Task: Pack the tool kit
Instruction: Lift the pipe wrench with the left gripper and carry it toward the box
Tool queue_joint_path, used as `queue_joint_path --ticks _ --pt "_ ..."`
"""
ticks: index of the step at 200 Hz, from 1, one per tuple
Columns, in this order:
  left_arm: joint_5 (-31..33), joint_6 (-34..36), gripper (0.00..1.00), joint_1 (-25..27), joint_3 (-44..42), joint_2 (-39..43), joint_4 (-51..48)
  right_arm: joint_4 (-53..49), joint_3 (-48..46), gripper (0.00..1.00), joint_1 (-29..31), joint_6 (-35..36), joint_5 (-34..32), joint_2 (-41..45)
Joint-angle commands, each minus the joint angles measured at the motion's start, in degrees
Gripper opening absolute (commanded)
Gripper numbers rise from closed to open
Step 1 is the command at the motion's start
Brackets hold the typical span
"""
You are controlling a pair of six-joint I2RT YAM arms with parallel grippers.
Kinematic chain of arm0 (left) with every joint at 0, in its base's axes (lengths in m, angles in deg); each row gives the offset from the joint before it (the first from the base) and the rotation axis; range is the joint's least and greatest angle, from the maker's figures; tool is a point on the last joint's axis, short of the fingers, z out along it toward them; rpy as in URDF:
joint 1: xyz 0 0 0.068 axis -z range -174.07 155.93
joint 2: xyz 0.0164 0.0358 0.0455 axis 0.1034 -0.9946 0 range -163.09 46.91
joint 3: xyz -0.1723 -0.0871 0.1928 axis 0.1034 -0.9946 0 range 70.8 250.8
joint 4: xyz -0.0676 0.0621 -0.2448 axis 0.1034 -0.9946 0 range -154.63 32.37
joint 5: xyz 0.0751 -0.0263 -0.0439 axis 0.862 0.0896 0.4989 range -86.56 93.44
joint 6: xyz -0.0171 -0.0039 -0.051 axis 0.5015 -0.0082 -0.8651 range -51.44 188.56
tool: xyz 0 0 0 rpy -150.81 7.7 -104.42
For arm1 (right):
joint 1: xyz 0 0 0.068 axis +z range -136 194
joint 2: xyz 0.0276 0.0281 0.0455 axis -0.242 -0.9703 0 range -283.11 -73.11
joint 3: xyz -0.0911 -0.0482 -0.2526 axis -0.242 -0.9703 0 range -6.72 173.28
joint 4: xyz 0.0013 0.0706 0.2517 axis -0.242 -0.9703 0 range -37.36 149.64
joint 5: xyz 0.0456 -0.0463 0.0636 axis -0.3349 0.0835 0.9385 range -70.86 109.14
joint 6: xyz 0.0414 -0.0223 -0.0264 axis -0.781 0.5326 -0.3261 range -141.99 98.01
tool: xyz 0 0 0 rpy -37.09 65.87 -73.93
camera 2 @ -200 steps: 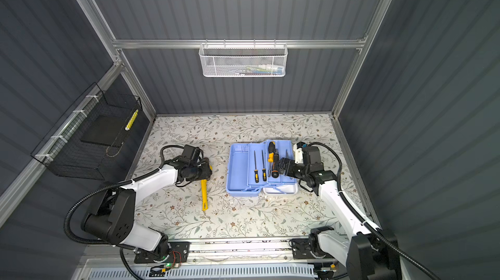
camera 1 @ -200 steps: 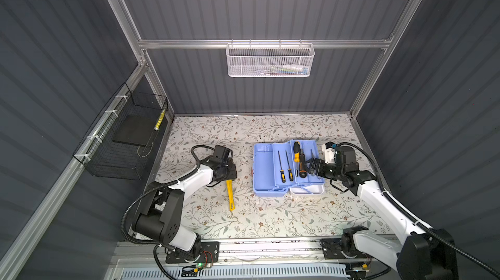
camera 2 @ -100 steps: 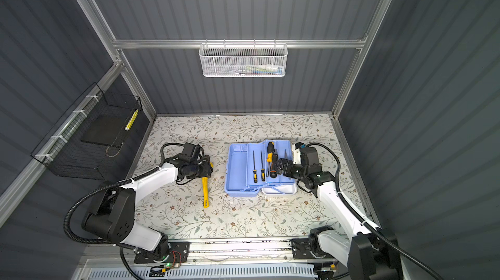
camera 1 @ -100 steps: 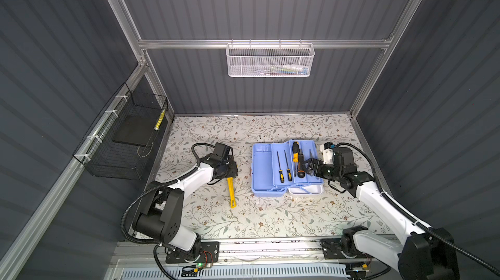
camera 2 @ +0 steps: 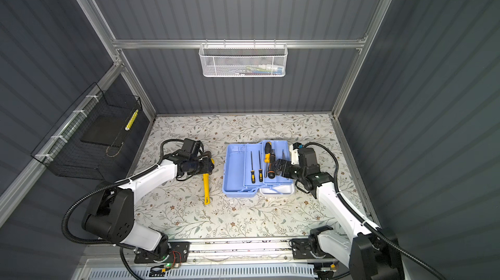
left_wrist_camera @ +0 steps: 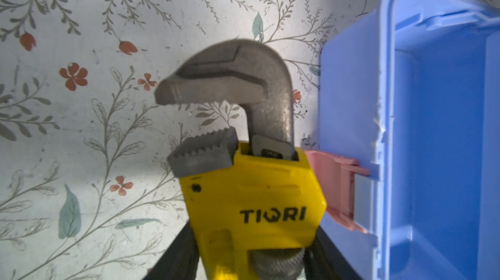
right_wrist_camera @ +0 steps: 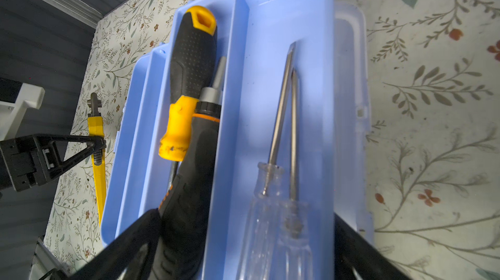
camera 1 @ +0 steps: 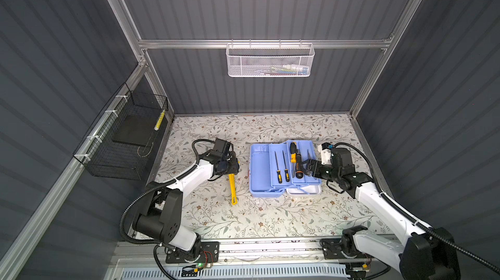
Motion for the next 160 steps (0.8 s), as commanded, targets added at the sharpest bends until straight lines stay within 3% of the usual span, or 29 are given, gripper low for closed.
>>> queue_joint_path --ticks 1,160 --pt "-2.80 1.65 0.22 0.24 5.55 2.77 2.89 0.96 -0.52 0.92 1.27 0.59 1.07 -0.16" --pt "-7.74 2.54 0.21 0.24 13.35 5.86 -3.73 4.45 0.12 0.92 5.25 -0.92 0.27 -3.61"
